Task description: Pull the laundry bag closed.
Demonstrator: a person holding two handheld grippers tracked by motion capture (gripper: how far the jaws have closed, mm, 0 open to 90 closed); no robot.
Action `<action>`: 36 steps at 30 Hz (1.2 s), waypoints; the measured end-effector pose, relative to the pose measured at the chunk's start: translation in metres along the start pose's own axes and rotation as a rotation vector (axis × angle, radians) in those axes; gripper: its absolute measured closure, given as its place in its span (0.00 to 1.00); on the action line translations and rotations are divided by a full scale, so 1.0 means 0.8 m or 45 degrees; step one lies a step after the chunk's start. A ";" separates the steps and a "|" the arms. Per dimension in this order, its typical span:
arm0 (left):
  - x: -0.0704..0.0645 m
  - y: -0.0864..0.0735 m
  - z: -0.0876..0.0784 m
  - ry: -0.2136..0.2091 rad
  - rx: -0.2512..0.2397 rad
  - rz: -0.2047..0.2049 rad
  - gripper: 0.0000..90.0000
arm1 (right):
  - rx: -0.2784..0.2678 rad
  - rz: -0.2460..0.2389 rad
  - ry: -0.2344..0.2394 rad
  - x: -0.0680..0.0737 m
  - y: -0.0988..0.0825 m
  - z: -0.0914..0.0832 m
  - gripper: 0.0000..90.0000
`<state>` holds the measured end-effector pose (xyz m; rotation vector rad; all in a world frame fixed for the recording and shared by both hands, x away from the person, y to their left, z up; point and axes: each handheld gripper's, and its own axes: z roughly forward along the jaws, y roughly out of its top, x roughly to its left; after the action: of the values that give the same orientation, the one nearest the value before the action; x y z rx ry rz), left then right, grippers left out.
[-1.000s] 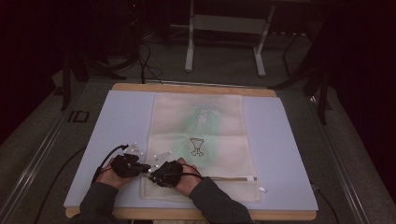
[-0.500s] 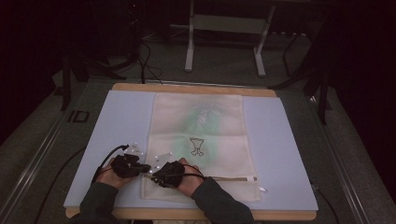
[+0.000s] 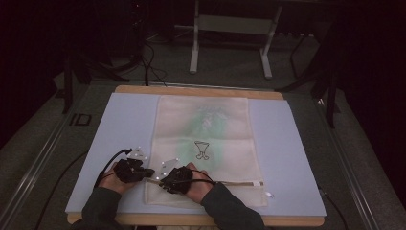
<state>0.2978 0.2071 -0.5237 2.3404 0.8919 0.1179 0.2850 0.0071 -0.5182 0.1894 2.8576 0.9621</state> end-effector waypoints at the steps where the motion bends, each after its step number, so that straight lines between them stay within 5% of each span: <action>1: 0.000 0.000 0.000 0.000 -0.001 0.001 1.00 | 0.005 -0.003 0.000 0.000 0.000 -0.001 0.91; 36: -0.002 0.001 0.000 0.012 0.004 0.035 1.00 | 0.051 0.016 -0.002 0.002 -0.020 -0.027 0.91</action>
<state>0.2970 0.2060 -0.5232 2.3575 0.8655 0.1394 0.2785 -0.0178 -0.5107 0.2125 2.8796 0.9070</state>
